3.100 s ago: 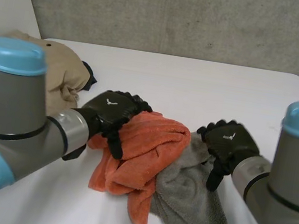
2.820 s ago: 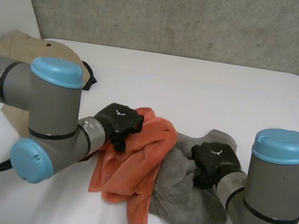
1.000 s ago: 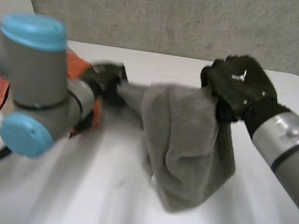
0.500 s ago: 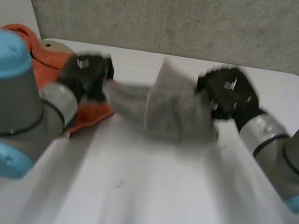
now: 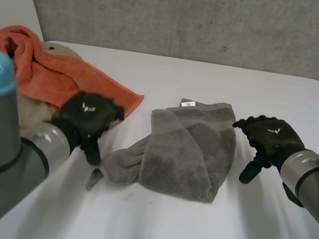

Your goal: Fold the laundry.

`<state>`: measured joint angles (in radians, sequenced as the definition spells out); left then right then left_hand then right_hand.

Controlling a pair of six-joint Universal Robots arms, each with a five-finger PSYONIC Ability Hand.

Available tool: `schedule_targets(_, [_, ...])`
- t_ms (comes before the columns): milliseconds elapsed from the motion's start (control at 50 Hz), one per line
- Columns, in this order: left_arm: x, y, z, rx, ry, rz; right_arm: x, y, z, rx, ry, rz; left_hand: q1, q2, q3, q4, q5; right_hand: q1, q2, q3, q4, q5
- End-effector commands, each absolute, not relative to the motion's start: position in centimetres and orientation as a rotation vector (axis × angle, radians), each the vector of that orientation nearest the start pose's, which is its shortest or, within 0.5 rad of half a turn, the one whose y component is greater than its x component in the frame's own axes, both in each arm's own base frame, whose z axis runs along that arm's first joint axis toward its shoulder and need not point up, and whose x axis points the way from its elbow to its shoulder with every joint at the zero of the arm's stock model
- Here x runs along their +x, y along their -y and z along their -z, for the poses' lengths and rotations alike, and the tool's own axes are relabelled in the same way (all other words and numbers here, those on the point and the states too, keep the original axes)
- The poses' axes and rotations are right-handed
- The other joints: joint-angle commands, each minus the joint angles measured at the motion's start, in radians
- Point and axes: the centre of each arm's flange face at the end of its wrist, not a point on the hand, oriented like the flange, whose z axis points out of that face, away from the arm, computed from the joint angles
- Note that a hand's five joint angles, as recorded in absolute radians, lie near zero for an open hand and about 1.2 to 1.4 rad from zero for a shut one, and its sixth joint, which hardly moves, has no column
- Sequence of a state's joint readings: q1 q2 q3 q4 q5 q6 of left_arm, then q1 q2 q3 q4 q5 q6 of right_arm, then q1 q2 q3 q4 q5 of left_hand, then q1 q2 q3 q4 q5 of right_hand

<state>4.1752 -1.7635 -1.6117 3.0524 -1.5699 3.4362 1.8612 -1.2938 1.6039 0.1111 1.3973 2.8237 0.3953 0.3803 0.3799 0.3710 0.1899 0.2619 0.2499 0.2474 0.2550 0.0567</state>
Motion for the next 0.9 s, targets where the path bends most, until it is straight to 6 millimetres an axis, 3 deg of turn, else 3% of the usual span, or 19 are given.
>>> schedule_targets(20, [-30.3, 23.7, -24.0, 1.267, -2.336, 2.077, 23.6, 25.5, -19.3, -0.914, -2.383, 1.574, -0.006, 0.009, 0.010, 0.019, 0.025, -0.014, -0.002, 0.001, -0.007, 0.017])
schedule_targets(180, [-34.3, 27.3, -21.0, 1.651, -2.287, 1.953, 24.6, 25.2, -17.4, -0.943, -2.385, 1.540, 0.012, 0.027, 0.027, 0.036, 0.043, 0.056, 0.068, 0.071, 0.063, 0.087])
schedule_targets(280, [-36.2, 29.3, -18.9, 1.785, -2.192, 1.944, 25.1, 25.3, -16.3, -0.915, -2.407, 1.529, 0.056, 0.071, 0.071, 0.080, 0.087, 0.057, 0.068, 0.071, 0.063, 0.087])
schedule_targets(500, [-38.2, 29.2, -14.1, 2.005, -2.131, 1.865, 27.3, 25.1, -13.9, -0.921, -2.378, 1.538, 0.044, 0.059, 0.059, 0.068, 0.075, 0.057, 0.068, 0.071, 0.063, 0.087])
schedule_targets(540, [-38.3, 29.2, -13.8, 2.010, -2.116, 1.868, 27.5, 25.4, -13.6, -0.932, -2.384, 1.552, 0.123, 0.138, 0.138, 0.147, 0.154, 0.068, 0.080, 0.083, 0.075, 0.099])
schedule_targets(600, [-38.5, 29.7, -13.8, 1.976, -2.073, 1.900, 27.7, 25.8, -13.3, -0.967, -2.392, 1.587, 0.668, 0.683, 0.683, 0.692, 0.698, 0.498, 0.510, 0.513, 0.505, 0.529])
schedule_targets(640, [-38.6, 30.5, -14.5, 1.893, -2.032, 1.946, 27.9, 26.5, -13.4, -0.985, -2.368, 1.631, 0.999, 1.014, 1.015, 1.024, 1.030, 0.972, 0.984, 0.987, 0.979, 1.003])
schedule_targets(660, [-38.6, 30.9, -15.0, 1.848, -2.014, 1.970, 28.0, 26.7, -13.4, -0.992, -2.361, 1.643, 1.001, 1.016, 1.016, 1.025, 1.032, 1.092, 1.104, 1.106, 1.099, 1.122])
schedule_targets(700, [-38.5, 31.7, -16.2, 1.741, -1.985, 2.017, 28.2, 27.3, -13.5, -1.003, -2.347, 1.669, 1.001, 1.016, 1.016, 1.025, 1.032, 1.134, 1.146, 1.149, 1.141, 1.165])
schedule_targets(780, [-37.8, 33.0, -20.6, 1.467, -1.902, 2.170, 28.2, 29.3, -15.1, -0.978, -2.318, 1.766, 1.001, 1.016, 1.016, 1.025, 1.032, 1.134, 1.146, 1.149, 1.141, 1.165])
schedule_targets(800, [-37.4, 33.1, -22.8, 1.377, -1.878, 2.236, 28.1, 30.3, -16.3, -0.943, -2.298, 1.825, 1.001, 1.016, 1.016, 1.025, 1.032, 1.134, 1.146, 1.149, 1.141, 1.165])
schedule_targets(860, [-36.6, 32.6, -25.9, 1.293, -1.852, 2.336, 27.8, 31.5, -18.5, -0.890, -2.253, 1.912, 1.001, 1.016, 1.016, 1.025, 1.032, 1.134, 1.146, 1.149, 1.141, 1.165])
schedule_targets(900, [-35.8, 31.6, -28.4, 1.248, -1.850, 2.414, 27.7, 32.0, -21.0, -0.848, -2.188, 1.997, 1.001, 1.016, 1.016, 1.025, 1.032, 1.134, 1.146, 1.149, 1.141, 1.165])
